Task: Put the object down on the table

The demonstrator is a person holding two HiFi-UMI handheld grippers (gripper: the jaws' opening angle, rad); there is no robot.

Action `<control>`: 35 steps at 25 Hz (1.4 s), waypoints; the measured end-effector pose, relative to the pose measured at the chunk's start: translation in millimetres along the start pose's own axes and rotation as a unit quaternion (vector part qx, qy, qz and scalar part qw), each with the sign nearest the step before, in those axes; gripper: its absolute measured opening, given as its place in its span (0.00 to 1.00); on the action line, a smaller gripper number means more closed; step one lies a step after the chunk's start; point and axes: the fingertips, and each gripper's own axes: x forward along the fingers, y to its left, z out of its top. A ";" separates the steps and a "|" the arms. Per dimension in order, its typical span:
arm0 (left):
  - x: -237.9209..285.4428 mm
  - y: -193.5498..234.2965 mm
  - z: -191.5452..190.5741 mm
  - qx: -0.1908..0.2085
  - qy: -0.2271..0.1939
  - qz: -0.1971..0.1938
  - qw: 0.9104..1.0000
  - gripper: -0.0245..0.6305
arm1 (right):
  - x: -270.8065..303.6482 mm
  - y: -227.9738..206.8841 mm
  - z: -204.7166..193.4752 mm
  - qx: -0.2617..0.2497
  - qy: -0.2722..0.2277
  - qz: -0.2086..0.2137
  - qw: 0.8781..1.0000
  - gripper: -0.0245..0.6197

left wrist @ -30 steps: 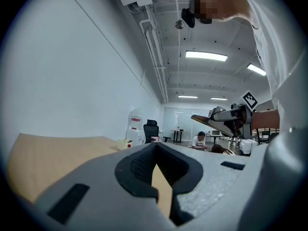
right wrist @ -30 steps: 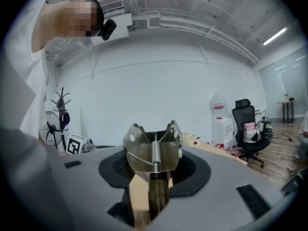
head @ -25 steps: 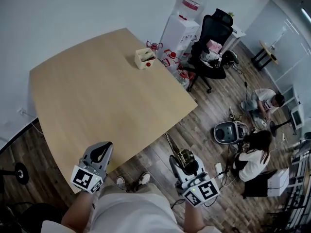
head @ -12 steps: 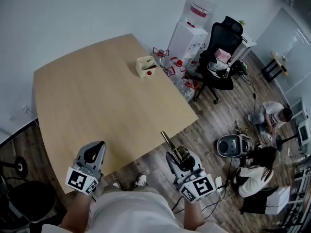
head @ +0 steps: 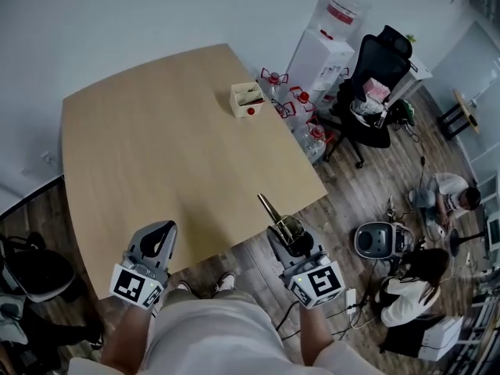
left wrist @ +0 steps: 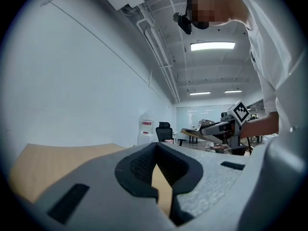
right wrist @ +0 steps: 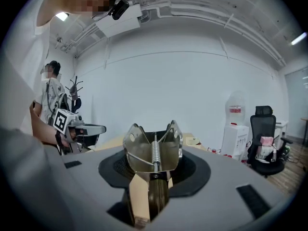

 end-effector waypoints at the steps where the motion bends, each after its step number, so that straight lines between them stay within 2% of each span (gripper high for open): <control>1: 2.2 -1.1 -0.3 0.002 -0.001 -0.001 1.000 0.04 | 5.0 -4.0 -1.4 -0.008 0.001 -0.001 1.000 0.30; 8: 1.8 -4.8 3.4 0.009 -0.004 -0.001 1.000 0.04 | 42.4 -20.5 -30.2 -0.019 0.021 -0.012 1.000 0.30; 23: 10.1 8.8 -17.7 -0.003 0.015 0.036 0.999 0.04 | 127.1 -21.2 -93.0 -0.072 0.081 0.043 0.993 0.30; 28: 11.9 5.1 -24.3 -0.005 0.024 0.044 0.999 0.04 | 149.1 -31.2 -115.8 -0.074 0.103 0.055 0.990 0.30; 35: 10.2 4.4 -40.7 -0.011 0.041 0.066 0.997 0.04 | 177.6 -47.9 -155.4 -0.101 0.139 0.064 0.983 0.30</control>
